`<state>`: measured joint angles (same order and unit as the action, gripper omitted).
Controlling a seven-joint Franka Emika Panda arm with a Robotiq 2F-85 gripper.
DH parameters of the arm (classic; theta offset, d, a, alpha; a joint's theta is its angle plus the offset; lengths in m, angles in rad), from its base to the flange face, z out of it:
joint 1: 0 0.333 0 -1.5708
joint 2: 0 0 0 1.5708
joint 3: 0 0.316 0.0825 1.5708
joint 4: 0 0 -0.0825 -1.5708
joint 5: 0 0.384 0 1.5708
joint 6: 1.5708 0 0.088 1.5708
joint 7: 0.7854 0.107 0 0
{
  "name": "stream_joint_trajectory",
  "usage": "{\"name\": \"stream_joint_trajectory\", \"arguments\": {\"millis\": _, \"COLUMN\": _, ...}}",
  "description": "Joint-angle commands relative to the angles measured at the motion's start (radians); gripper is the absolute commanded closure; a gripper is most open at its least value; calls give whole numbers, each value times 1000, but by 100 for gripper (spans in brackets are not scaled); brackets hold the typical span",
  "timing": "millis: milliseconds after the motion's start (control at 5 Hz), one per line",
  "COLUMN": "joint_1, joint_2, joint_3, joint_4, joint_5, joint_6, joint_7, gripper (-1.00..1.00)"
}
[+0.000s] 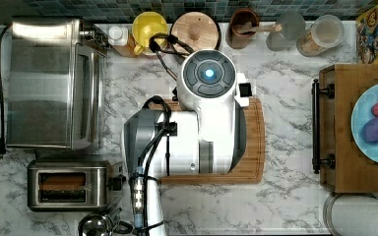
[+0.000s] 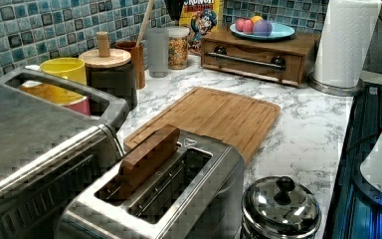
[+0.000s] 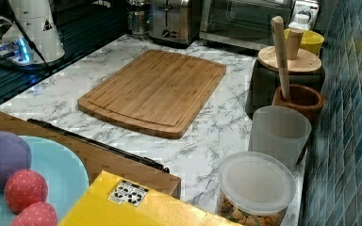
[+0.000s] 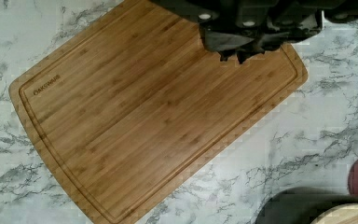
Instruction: Turn on the toaster.
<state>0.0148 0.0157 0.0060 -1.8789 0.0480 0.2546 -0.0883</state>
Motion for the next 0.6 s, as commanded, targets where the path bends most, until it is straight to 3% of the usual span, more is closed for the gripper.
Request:
{"name": "stream_joint_trajectory", "arguments": {"millis": 200, "joint_1": 6, "joint_2": 0, "joint_3": 6, "joint_4": 0, "joint_5": 0, "joint_6": 5, "joint_7": -17, "gripper": 100}}
{"name": "stream_joint_trajectory", "arguments": {"millis": 600, "joint_1": 49, "joint_2": -40, "joint_3": 56, "joint_4": -76, "joint_5": 69, "joint_6": 54, "joint_7": -162, "gripper": 100}}
